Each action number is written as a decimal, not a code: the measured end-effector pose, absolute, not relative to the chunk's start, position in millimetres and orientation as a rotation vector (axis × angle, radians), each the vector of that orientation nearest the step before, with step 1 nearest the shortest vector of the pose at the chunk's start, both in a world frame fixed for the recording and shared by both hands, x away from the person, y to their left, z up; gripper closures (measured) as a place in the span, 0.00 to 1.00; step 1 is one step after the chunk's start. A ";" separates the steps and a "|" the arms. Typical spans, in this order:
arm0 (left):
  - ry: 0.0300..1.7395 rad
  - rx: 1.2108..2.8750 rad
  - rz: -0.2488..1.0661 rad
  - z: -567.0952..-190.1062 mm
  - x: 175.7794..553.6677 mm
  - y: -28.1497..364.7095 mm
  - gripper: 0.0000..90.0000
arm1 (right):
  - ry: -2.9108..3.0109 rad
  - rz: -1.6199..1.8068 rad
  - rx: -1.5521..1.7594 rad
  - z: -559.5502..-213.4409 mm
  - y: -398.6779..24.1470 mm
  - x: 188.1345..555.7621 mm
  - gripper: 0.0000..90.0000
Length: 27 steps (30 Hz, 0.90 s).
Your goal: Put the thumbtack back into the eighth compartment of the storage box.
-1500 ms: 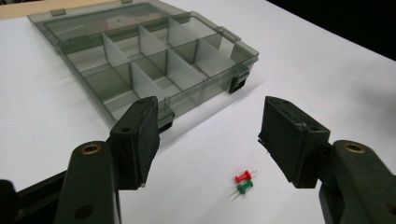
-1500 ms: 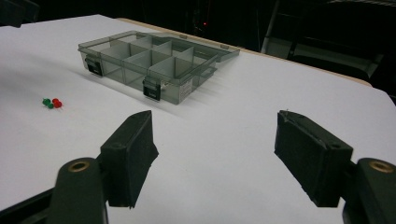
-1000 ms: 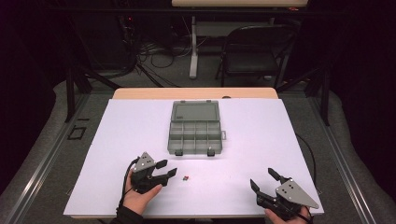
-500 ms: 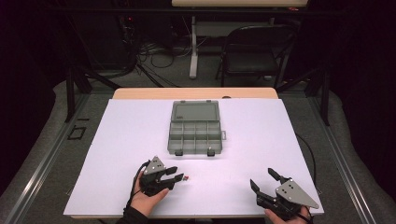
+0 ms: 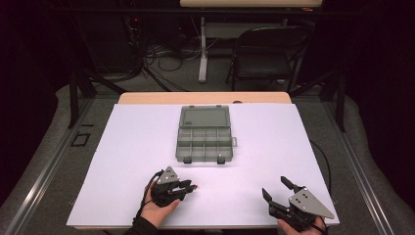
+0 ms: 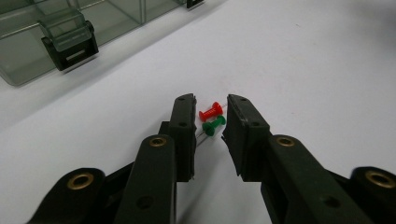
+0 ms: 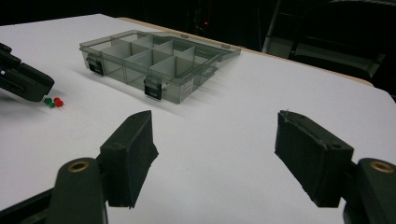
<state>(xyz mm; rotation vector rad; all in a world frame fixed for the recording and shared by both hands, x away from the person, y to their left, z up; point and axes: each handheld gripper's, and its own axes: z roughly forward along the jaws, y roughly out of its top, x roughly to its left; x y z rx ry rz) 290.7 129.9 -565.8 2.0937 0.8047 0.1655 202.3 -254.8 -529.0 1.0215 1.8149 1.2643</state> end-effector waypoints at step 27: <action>0.787 2.138 0.128 -567.7 288.3 128.3 1.00 | 1.812 1.267 1.019 -529.2 -254.4 202.5 0.31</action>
